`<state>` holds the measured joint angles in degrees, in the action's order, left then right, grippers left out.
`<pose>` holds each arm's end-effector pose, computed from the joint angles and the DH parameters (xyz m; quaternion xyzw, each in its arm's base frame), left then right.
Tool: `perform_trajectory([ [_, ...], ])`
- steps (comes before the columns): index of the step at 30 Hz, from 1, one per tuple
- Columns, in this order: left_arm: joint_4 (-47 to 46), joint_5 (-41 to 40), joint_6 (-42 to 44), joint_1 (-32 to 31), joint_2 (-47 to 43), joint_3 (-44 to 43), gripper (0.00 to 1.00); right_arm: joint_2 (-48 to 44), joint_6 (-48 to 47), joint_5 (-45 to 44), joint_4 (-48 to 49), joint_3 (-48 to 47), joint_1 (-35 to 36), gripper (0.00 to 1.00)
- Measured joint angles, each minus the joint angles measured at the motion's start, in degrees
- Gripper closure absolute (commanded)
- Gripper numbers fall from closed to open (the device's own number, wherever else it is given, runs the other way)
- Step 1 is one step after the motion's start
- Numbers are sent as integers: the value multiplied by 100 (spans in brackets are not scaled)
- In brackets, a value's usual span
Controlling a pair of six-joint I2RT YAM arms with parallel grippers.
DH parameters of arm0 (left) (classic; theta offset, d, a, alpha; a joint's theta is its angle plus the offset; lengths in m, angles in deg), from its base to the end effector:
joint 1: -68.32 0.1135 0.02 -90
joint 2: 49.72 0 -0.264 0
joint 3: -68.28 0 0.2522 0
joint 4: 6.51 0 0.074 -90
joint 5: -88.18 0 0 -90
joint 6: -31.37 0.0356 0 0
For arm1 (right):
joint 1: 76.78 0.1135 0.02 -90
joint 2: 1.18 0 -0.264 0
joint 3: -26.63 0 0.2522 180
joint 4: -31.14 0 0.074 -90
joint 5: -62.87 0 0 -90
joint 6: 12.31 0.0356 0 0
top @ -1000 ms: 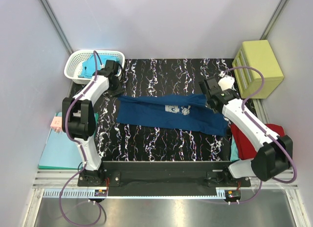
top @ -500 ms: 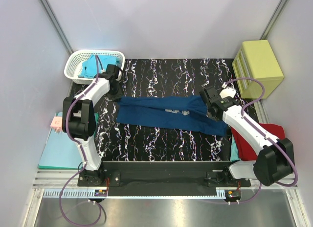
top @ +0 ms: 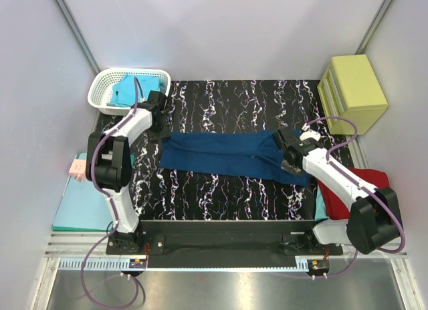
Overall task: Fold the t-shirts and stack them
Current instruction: Fold the other side of the tshirt into a rectangle
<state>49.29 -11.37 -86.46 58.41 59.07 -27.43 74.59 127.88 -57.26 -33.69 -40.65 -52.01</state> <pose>0.3852 -0.0613 0.2046 -0.1676 0.9653 0.0184 0.1993 0.2205 0.0821 0.2318 0.2470 0.9237 -0.1189 0.2676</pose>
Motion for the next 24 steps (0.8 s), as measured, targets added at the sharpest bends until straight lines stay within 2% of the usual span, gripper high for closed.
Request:
perform_trajectory([
  [1,11,-13,11,-13,0,4,36,0,-57,33,31,-13,0,69],
  [2,11,-39,2,-26,-4,4,25,9,-131,63,44,-46,0,66],
  [4,2,-72,-33,-63,-74,4,20,87,-332,74,24,-251,-2,61],
  [12,-164,-2,-44,-197,-365,-487,24,1084,-1178,122,490,-1875,-52,65],
  [17,-273,127,-50,-264,-284,-479,27,1832,-1419,442,710,-1950,-120,68],
  [24,-286,229,-50,-317,87,-166,29,2422,-1600,754,962,-1840,-319,69],
])
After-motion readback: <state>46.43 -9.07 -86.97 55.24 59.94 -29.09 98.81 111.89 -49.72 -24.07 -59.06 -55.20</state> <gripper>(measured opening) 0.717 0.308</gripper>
